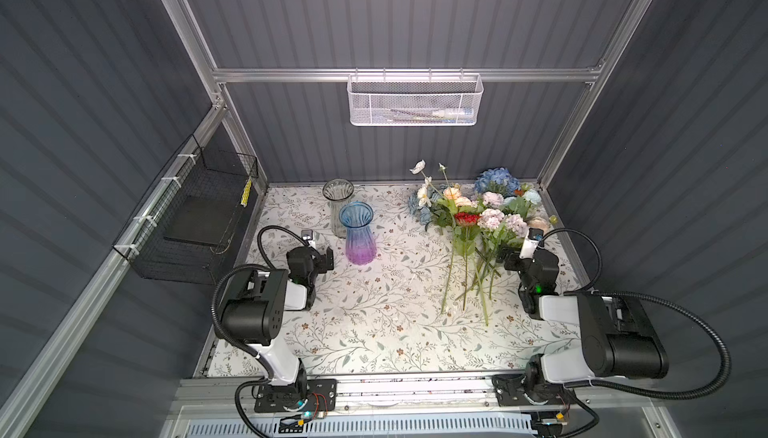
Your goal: Arrange the flowers into the vase
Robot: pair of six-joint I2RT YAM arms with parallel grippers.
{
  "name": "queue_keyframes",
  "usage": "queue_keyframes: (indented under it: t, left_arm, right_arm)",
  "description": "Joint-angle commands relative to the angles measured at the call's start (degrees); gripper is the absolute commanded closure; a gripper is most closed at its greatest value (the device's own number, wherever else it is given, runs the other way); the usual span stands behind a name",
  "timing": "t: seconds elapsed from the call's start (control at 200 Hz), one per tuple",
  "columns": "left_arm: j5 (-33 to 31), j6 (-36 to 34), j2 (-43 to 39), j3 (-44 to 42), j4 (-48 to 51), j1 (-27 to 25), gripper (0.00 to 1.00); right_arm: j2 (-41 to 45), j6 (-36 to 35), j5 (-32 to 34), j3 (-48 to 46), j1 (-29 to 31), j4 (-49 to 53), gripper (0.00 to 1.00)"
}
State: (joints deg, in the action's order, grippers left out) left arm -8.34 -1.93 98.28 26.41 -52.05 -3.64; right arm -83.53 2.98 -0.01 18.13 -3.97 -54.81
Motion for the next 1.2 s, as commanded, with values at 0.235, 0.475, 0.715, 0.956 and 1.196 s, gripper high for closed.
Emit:
queue_keyframes:
  t: [0.235,0.475,0.715,0.956,1.196]
  left_arm:
    - [-0.5,0.4,0.3,0.8,-0.4,0.2,0.01]
    - [-0.4,0.4,0.4,1.0,-0.2,0.2,0.01]
    - [-0.3,0.4,0.4,1.1,-0.1,0.2,0.01]
    - [-0.1,0.4,0.3,0.9,-0.3,0.2,0.0]
    - [-2.2,1.0,-8.1,1.5,7.1,0.2,0.01]
  right_arm:
    - [0.0,-0.5,-1.8,0.6,0.4,-0.6,0.01]
    - [0.0,-0.3,-1.8,0.8,0.3,-0.4,0.01]
    - [-0.2,-0.3,-2.1,1.1,0.1,0.0,0.01]
    - [0.0,-0.3,-2.1,0.9,0.0,0.0,0.01]
    - [5.6,0.7,0.9,1.1,0.2,4.4,0.01]
